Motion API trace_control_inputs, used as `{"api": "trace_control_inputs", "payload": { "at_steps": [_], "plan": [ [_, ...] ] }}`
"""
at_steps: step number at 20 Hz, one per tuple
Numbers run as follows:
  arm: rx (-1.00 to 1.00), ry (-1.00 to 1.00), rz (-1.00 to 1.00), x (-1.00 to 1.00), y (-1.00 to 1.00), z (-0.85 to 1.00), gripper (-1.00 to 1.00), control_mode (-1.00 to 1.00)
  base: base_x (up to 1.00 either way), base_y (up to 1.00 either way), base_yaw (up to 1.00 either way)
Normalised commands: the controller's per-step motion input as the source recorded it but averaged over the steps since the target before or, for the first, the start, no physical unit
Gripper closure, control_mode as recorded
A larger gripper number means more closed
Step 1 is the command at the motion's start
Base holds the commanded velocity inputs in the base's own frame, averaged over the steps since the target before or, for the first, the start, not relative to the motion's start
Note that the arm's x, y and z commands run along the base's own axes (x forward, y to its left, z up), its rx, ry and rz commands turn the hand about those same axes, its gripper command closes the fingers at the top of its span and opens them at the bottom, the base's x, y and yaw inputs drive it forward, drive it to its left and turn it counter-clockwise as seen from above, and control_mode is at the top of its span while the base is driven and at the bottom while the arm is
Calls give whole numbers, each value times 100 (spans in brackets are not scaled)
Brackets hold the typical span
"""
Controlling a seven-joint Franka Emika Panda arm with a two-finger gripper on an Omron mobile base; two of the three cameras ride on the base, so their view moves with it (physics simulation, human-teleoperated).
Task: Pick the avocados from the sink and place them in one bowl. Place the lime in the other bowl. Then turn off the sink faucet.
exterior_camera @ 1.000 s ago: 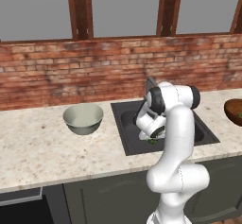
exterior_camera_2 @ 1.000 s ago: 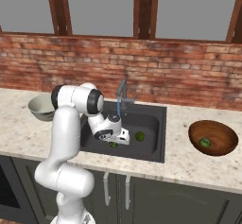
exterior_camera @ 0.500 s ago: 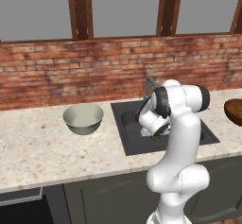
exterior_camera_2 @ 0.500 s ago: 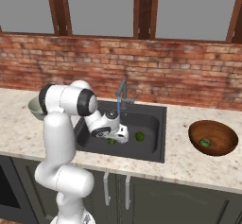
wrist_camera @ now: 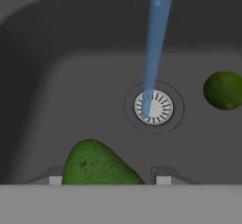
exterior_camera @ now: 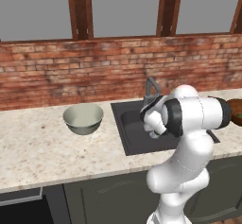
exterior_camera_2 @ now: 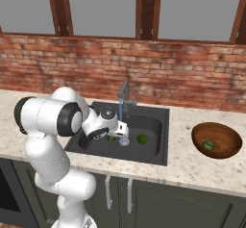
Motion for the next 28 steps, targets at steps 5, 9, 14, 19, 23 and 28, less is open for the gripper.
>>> {"api": "trace_control_inputs", "payload": {
  "at_steps": [5,9,14,19,23,28],
  "plan": [
    [0,-1,0,-34,-8,91,100,-100,0,0,0],
    [0,0,0,-29,-14,93,100,-100,0,0,0],
    [1,0,0,-10,-20,99,100,-100,0,0,0],
    [0,0,0,-16,-20,98,100,-100,0,0,0],
    [0,0,0,-48,-27,78,100,-100,0,0,0],
    [0,0,0,-68,-35,27,100,-100,0,0,0]
  ]
}}
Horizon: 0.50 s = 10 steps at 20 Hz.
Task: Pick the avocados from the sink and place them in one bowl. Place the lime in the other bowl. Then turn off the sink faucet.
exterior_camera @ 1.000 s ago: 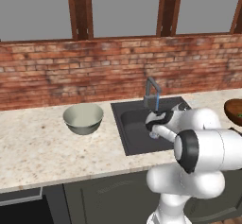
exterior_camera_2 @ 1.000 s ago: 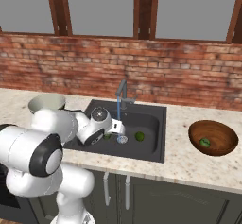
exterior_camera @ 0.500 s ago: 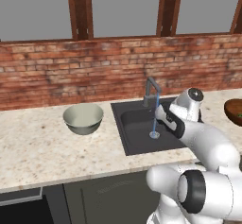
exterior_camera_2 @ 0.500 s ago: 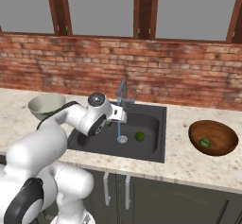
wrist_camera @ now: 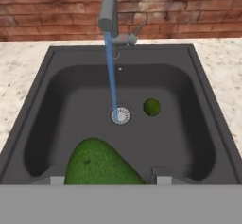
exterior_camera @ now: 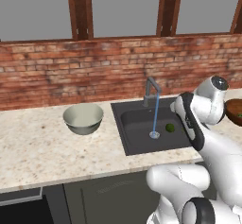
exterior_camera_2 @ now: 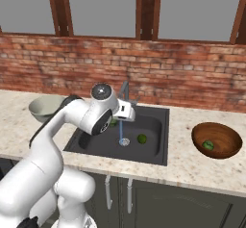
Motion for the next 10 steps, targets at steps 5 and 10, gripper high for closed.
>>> {"api": "trace_control_inputs", "payload": {
  "at_steps": [5,10],
  "plan": [
    [0,0,-1,-41,-35,2,100,-100,0,0,0],
    [0,0,-8,-11,-40,3,100,-100,0,0,0]
  ]
}}
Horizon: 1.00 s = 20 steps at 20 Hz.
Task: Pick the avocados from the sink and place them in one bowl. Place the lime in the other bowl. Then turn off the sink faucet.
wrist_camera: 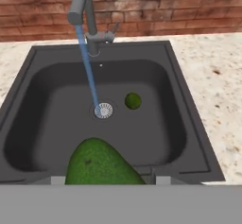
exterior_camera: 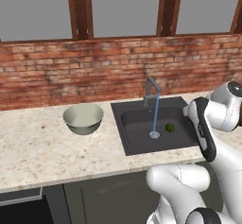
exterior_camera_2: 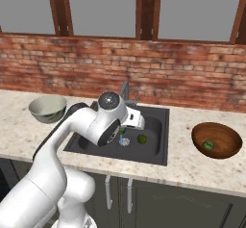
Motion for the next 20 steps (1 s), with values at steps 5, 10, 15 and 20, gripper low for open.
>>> {"api": "trace_control_inputs", "payload": {
  "at_steps": [5,10,15,20],
  "plan": [
    [0,1,-9,-5,-50,7,100,-100,0,0,0],
    [0,4,-10,0,-63,7,100,-100,0,0,0],
    [0,6,-9,0,-66,8,100,-100,0,0,0],
    [0,4,-7,0,-62,4,100,-100,0,0,0]
  ]
}}
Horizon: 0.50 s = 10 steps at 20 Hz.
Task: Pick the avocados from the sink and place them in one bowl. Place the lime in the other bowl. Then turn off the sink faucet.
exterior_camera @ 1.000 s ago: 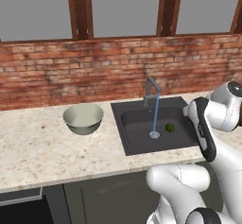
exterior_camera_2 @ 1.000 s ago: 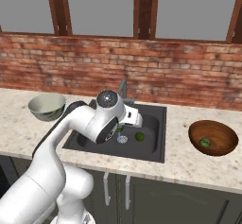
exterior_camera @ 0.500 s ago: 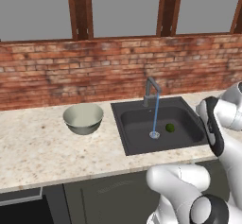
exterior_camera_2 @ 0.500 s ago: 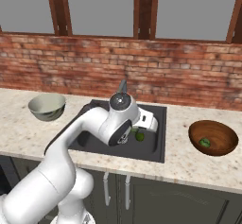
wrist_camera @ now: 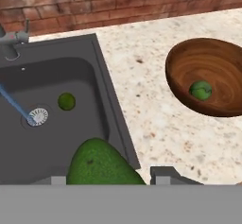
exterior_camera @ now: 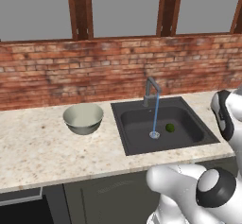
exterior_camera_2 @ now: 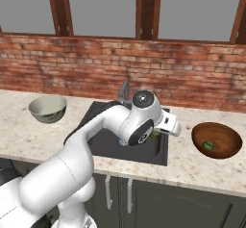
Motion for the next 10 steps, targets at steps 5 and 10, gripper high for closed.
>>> {"api": "trace_control_inputs", "payload": {
  "at_steps": [5,10],
  "plan": [
    [0,1,-3,0,-58,0,100,-100,0,0,0],
    [0,0,0,0,-39,0,100,-100,0,0,0]
  ]
}}
